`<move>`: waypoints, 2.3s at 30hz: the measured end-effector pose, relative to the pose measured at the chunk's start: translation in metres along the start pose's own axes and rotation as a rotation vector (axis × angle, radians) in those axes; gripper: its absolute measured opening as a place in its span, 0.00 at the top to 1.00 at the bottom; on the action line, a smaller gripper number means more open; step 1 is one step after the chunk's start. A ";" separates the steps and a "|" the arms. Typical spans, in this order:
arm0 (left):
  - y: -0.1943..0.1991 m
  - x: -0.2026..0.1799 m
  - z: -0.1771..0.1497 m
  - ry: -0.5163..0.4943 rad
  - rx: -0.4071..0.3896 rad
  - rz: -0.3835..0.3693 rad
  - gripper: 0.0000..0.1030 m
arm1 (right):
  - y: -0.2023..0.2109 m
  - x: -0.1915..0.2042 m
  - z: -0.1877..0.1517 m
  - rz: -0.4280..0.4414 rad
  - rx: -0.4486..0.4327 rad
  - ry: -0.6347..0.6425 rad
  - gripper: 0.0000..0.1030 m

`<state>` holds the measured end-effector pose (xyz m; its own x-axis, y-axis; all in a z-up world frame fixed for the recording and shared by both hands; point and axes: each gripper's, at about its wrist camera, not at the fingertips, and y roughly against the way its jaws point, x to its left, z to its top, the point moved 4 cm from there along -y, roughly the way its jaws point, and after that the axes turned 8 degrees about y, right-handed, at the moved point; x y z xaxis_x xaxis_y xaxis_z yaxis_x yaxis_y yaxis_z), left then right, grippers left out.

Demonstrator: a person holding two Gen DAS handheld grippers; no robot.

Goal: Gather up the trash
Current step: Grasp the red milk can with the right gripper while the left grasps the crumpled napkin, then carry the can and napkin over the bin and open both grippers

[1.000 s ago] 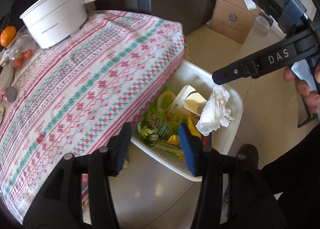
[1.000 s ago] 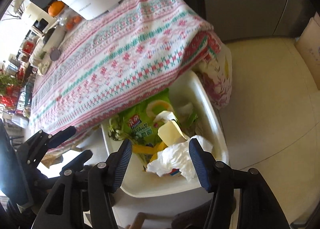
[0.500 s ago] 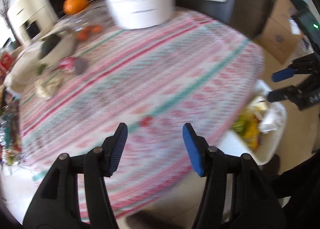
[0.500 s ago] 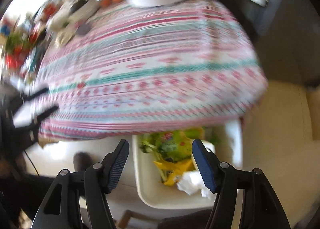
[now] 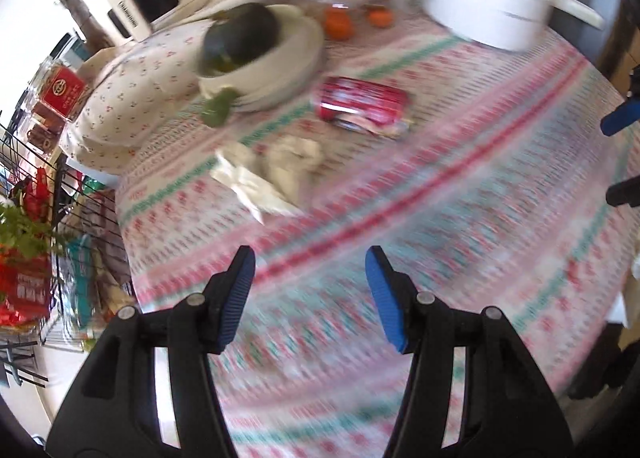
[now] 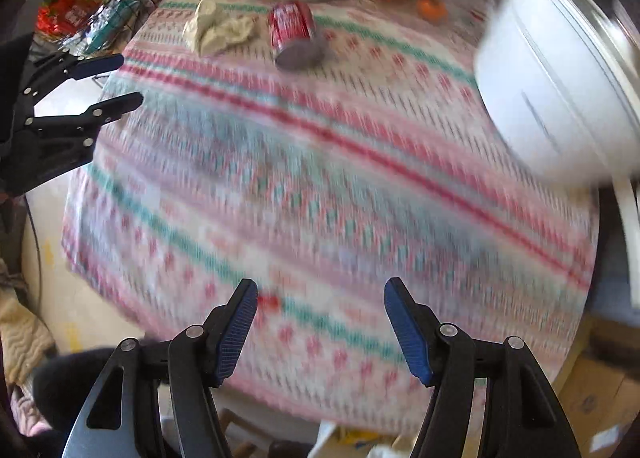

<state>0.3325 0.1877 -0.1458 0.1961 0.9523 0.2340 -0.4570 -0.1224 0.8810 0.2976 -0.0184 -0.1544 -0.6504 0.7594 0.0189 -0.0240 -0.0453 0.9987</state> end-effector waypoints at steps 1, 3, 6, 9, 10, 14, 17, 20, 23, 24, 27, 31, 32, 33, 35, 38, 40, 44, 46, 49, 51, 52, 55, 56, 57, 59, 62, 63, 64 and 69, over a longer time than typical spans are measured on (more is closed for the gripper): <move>-0.007 0.006 0.004 0.008 -0.006 -0.003 0.43 | -0.004 -0.001 0.015 -0.006 0.003 0.005 0.35; -0.022 0.016 0.013 0.031 -0.020 -0.022 0.43 | -0.013 -0.001 0.044 -0.011 0.014 0.015 0.35; -0.046 0.022 0.023 0.045 -0.024 -0.056 0.43 | -0.024 0.002 0.081 -0.023 0.017 0.039 0.35; -0.067 0.023 0.028 0.043 -0.018 -0.051 0.43 | -0.033 0.004 0.113 -0.029 0.022 0.057 0.35; -0.070 0.024 0.030 0.040 -0.028 -0.036 0.43 | -0.036 0.004 0.123 -0.032 0.022 0.056 0.35; -0.076 0.026 0.029 0.032 -0.037 -0.066 0.59 | -0.050 0.000 0.157 -0.042 0.014 0.036 0.35; -0.074 0.025 0.025 -0.011 -0.052 -0.053 0.64 | -0.066 -0.004 0.177 -0.033 0.018 0.011 0.35; -0.068 0.025 0.020 -0.014 -0.067 -0.056 0.68 | -0.080 -0.007 0.191 -0.031 0.018 -0.002 0.35; -0.057 0.024 0.016 -0.020 -0.092 -0.050 0.73 | -0.091 -0.007 0.198 -0.016 0.009 -0.007 0.46; -0.053 0.024 0.015 -0.022 -0.098 -0.052 0.73 | -0.093 -0.006 0.199 -0.013 -0.002 0.001 0.46; -0.035 0.023 0.010 -0.027 -0.122 -0.048 0.74 | -0.087 -0.009 0.195 -0.020 -0.050 -0.009 0.47; -0.013 0.020 0.006 -0.020 -0.142 -0.048 0.74 | -0.066 -0.014 0.173 -0.031 -0.079 -0.038 0.47; -0.007 0.018 0.004 -0.018 -0.145 -0.048 0.74 | -0.060 -0.012 0.167 -0.027 -0.082 -0.040 0.47; 0.001 0.014 0.002 -0.016 -0.148 -0.049 0.74 | -0.053 -0.013 0.159 -0.029 -0.086 -0.042 0.47; 0.012 0.009 -0.001 -0.014 -0.154 -0.051 0.74 | -0.039 -0.013 0.143 -0.036 -0.097 -0.043 0.47; 0.032 -0.002 -0.004 -0.007 -0.171 -0.064 0.74 | -0.017 -0.011 0.115 -0.035 -0.119 -0.053 0.48; 0.048 -0.015 -0.007 -0.007 -0.185 -0.076 0.74 | -0.006 -0.014 0.103 -0.039 -0.126 -0.062 0.48; 0.079 -0.046 -0.016 -0.015 -0.206 -0.104 0.74 | 0.021 -0.011 0.060 -0.047 -0.143 -0.072 0.48; 0.094 -0.063 -0.022 -0.026 -0.217 -0.120 0.74 | 0.038 -0.008 0.035 -0.054 -0.160 -0.081 0.48; 0.115 -0.088 -0.030 -0.038 -0.240 -0.138 0.74 | 0.057 -0.006 0.005 -0.066 -0.180 -0.092 0.48; 0.130 -0.107 -0.036 -0.044 -0.257 -0.159 0.74 | 0.070 -0.009 -0.017 -0.070 -0.194 -0.104 0.48; 0.135 -0.114 -0.039 -0.047 -0.263 -0.166 0.74 | 0.076 -0.010 -0.027 -0.073 -0.202 -0.110 0.48; 0.153 -0.139 -0.047 -0.050 -0.274 -0.200 0.74 | 0.094 -0.015 -0.059 -0.076 -0.231 -0.135 0.48; 0.159 -0.148 -0.049 -0.054 -0.276 -0.206 0.74 | 0.100 -0.017 -0.071 -0.078 -0.238 -0.143 0.48; 0.165 -0.157 -0.052 -0.060 -0.281 -0.216 0.74 | 0.105 -0.019 -0.083 -0.081 -0.247 -0.148 0.48; 0.177 -0.174 -0.055 -0.067 -0.292 -0.239 0.74 | 0.113 -0.024 -0.102 -0.083 -0.266 -0.165 0.48; 0.195 -0.200 -0.062 -0.078 -0.318 -0.270 0.74 | 0.129 -0.031 -0.135 -0.085 -0.308 -0.199 0.48; 0.201 -0.209 -0.064 -0.083 -0.327 -0.286 0.74 | 0.131 -0.033 -0.143 -0.088 -0.316 -0.208 0.48; 0.205 -0.217 -0.067 -0.087 -0.332 -0.295 0.74 | 0.135 -0.036 -0.154 -0.098 -0.326 -0.218 0.48; 0.215 -0.253 -0.083 -0.114 -0.350 -0.342 0.74 | 0.142 -0.046 -0.203 -0.127 -0.361 -0.259 0.48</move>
<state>0.1129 -0.0562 -0.0495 0.4704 0.8823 0.0166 -0.6094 0.3112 0.7292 0.1706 -0.1914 -0.0234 -0.4149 0.9087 -0.0453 -0.3838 -0.1297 0.9143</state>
